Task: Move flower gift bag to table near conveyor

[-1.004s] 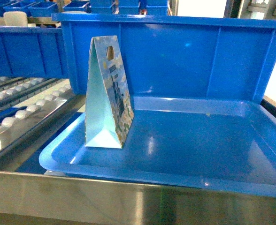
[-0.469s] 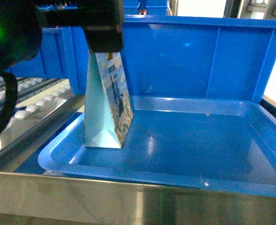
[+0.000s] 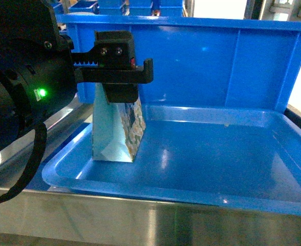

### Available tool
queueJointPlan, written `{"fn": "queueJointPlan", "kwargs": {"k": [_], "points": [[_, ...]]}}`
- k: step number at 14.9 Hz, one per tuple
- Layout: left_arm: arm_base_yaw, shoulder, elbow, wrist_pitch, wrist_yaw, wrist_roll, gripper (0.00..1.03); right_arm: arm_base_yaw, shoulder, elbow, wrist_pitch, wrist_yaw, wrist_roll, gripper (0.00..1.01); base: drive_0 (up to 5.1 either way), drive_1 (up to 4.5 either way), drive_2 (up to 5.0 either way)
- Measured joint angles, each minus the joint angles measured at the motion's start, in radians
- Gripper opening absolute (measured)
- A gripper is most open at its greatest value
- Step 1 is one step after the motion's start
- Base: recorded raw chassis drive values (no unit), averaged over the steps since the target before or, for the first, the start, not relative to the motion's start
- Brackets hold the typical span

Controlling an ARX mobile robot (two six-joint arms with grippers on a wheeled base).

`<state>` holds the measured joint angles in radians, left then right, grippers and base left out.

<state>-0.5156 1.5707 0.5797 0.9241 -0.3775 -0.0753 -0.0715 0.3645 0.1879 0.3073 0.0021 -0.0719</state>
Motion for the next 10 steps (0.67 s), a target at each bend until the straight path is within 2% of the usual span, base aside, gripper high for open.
{"fn": "queueJointPlan", "kwargs": {"k": [2, 4, 6, 10], "points": [[-0.004, 0.021, 0.009, 0.011, 0.0, 0.0, 0.5, 0.0, 0.0, 0.0, 0.0, 0.0, 0.0, 0.02, 0.0, 0.0, 0.0], [-0.008, 0.043, 0.029, 0.04, 0.0, 0.004, 0.21, 0.0, 0.0, 0.0, 0.0, 0.0, 0.0, 0.02, 0.0, 0.0, 0.0], [-0.007, 0.061, 0.046, 0.05, -0.008, 0.006, 0.02, 0.0, 0.0, 0.0, 0.0, 0.0, 0.0, 0.02, 0.0, 0.0, 0.0], [0.005, 0.081, 0.06, 0.067, -0.02, 0.021, 0.02, 0.0, 0.0, 0.0, 0.0, 0.0, 0.0, 0.02, 0.0, 0.0, 0.0]]}}
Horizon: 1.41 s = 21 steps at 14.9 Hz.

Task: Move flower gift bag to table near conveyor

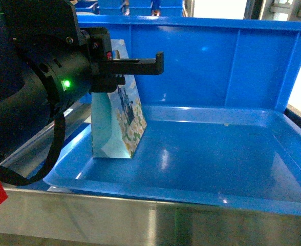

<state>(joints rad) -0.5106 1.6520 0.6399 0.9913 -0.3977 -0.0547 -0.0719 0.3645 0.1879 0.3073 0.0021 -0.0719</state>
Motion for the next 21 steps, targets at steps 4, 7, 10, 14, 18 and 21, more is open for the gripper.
{"fn": "queueJointPlan", "kwargs": {"k": [4, 7, 10, 14, 18, 21], "points": [[0.004, -0.088, -0.031, -0.036, -0.002, 0.01, 0.02, 0.0, 0.0, 0.0, 0.0, 0.0, 0.0, 0.02, 0.0, 0.0, 0.0], [0.035, -0.241, -0.078, -0.08, -0.006, 0.001, 0.02, 0.0, 0.0, 0.0, 0.0, 0.0, 0.0, 0.02, 0.0, 0.0, 0.0], [0.09, -0.456, -0.172, -0.164, -0.019, -0.016, 0.02, 0.0, 0.0, 0.0, 0.0, 0.0, 0.0, 0.02, 0.0, 0.0, 0.0], [0.172, -0.787, -0.352, -0.288, 0.009, 0.064, 0.02, 0.0, 0.0, 0.0, 0.0, 0.0, 0.0, 0.02, 0.0, 0.0, 0.0], [0.234, -1.096, -0.457, -0.474, 0.03, 0.113, 0.02, 0.0, 0.0, 0.0, 0.0, 0.0, 0.0, 0.02, 0.0, 0.0, 0.0], [0.233, -1.082, -0.457, -0.491, 0.032, 0.116, 0.02, 0.0, 0.0, 0.0, 0.0, 0.001, 0.0, 0.02, 0.0, 0.0, 0.0]]}}
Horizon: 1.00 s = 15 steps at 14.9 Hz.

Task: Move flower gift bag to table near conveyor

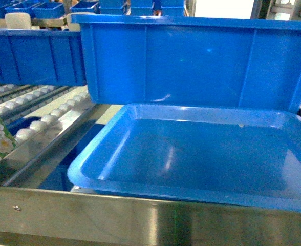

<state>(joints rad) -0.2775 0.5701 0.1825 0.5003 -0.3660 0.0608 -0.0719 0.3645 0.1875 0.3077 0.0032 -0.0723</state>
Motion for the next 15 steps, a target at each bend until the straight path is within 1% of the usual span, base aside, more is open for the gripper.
{"fn": "queueJointPlan", "kwargs": {"k": [6, 15], "points": [[0.0, -0.003, 0.0, 0.002, 0.0, 0.0, 0.02, 0.0, 0.0, 0.0, -0.001, 0.0, 0.0, 0.02, 0.0, 0.0, 0.0], [0.0, -0.003, 0.0, 0.005, -0.003, 0.0, 0.02, 0.0, 0.0, -0.001, 0.0, -0.001, 0.0, 0.02, -4.7, 0.88, 3.8]]}}
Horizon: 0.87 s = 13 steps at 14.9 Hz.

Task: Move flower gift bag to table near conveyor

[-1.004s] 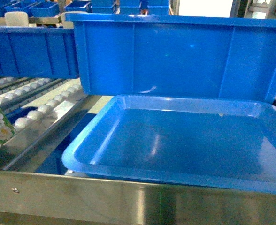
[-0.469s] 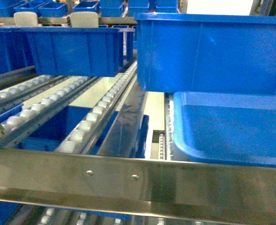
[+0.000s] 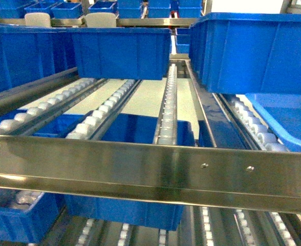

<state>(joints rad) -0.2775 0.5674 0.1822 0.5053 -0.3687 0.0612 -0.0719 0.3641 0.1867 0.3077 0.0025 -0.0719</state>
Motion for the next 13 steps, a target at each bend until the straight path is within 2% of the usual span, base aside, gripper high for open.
{"fn": "queueJointPlan", "kwargs": {"k": [13], "points": [[0.0, 0.0, 0.0, -0.002, 0.0, 0.0, 0.02, 0.0, 0.0, -0.001, 0.0, 0.0, 0.0, 0.02, -4.7, 0.98, 3.8]]}}
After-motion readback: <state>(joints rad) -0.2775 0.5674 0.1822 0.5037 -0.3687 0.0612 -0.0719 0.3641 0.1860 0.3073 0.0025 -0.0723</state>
